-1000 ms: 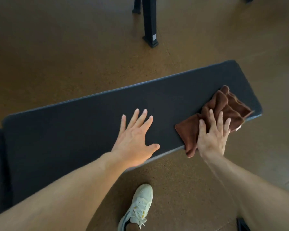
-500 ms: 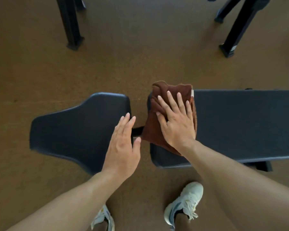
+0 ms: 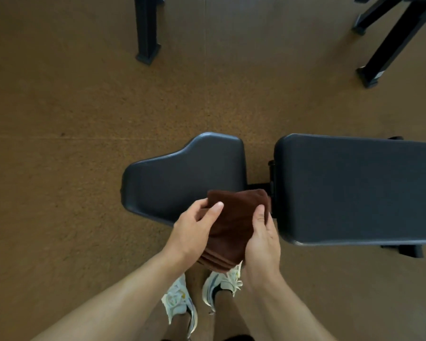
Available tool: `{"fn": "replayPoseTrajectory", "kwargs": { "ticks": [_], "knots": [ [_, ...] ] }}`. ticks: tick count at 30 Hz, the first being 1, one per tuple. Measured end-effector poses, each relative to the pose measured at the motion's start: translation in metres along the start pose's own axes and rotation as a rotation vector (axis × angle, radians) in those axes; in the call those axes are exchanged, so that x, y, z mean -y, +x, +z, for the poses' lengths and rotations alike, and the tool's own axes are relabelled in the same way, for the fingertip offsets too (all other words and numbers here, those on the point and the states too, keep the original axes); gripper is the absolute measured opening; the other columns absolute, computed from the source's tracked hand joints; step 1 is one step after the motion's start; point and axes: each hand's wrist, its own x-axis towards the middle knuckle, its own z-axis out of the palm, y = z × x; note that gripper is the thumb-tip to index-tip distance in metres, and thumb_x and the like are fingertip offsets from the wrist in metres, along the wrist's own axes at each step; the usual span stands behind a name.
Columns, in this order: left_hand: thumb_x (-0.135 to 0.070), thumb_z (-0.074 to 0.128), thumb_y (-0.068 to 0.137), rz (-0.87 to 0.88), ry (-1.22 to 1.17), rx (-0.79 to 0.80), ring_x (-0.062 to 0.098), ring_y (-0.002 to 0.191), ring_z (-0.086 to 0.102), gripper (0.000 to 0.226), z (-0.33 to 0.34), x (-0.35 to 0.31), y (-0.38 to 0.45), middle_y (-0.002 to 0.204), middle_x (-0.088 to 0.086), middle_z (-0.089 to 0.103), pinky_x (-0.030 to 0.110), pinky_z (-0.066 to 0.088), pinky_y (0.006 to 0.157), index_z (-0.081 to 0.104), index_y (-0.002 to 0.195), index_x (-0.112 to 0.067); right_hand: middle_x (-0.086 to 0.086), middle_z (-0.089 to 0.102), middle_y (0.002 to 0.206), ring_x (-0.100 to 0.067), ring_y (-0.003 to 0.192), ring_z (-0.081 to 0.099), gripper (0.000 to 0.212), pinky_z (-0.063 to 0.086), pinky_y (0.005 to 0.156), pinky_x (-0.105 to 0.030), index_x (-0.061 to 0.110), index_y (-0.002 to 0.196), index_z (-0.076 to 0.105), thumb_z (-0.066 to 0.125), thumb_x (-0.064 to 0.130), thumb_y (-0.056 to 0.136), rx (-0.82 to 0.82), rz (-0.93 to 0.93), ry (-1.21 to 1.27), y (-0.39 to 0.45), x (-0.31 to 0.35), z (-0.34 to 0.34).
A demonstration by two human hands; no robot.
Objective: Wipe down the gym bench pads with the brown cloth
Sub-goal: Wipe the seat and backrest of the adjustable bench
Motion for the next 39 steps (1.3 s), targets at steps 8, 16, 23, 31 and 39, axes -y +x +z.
{"fn": "replayPoseTrajectory", "kwargs": {
  "ticks": [8,16,23,31,39],
  "knots": [
    [-0.029,0.071,0.093,0.193,0.037,0.096,0.016,0.098,0.073,0.006,-0.010,-0.018,-0.021,0.097,-0.004,0.077,0.049,0.058,0.092,0.069,0.098,-0.026,0.010,0.074,0.111,-0.009,0.103,0.071,0.029,0.060,0.090,-0.039,0.041,0.118,0.066,0.048,0.055,0.100,-0.328,-0.323,-0.109,-0.040,-0.001,0.005],
    [-0.027,0.065,0.097,0.173,0.205,-0.551,0.007,0.070,0.066,0.016,-0.034,0.005,-0.030,0.072,-0.011,0.065,0.027,0.050,0.058,0.052,0.088,-0.026,0.020,0.043,0.160,-0.007,0.151,0.035,0.032,0.033,0.122,-0.030,0.070,0.137,0.039,0.029,0.060,0.108,0.172,-0.389,-0.754,-0.009,-0.031,0.051],
    [-0.031,0.065,0.096,0.068,0.196,-0.874,0.020,0.106,0.065,0.029,-0.101,0.035,0.000,0.115,0.000,0.065,0.034,0.051,0.087,0.053,0.121,-0.021,0.015,0.000,0.176,-0.013,0.160,-0.020,0.067,-0.018,0.128,-0.048,0.049,0.163,0.017,0.020,0.073,0.101,0.462,-0.860,-1.287,0.038,-0.043,0.148],
    [-0.060,0.045,0.100,0.132,0.691,-0.557,0.021,0.154,0.022,0.069,-0.089,-0.031,0.054,0.166,0.000,0.030,0.049,0.017,0.127,0.030,0.158,-0.026,0.009,0.005,0.177,-0.015,0.162,-0.009,0.062,-0.008,0.131,-0.050,0.041,0.163,0.027,0.020,0.066,0.106,0.202,-0.737,-1.257,0.131,0.003,0.124],
    [-0.076,0.042,0.092,-0.236,0.924,-0.280,0.034,0.156,-0.003,0.087,-0.080,-0.055,0.069,0.169,-0.005,-0.020,0.055,0.016,0.124,0.012,0.161,-0.034,0.007,0.014,0.176,-0.022,0.159,0.023,0.074,0.027,0.124,-0.049,0.043,0.166,0.005,0.020,0.072,0.099,-0.053,-0.133,-0.865,0.075,-0.062,0.015]
  ]
}}
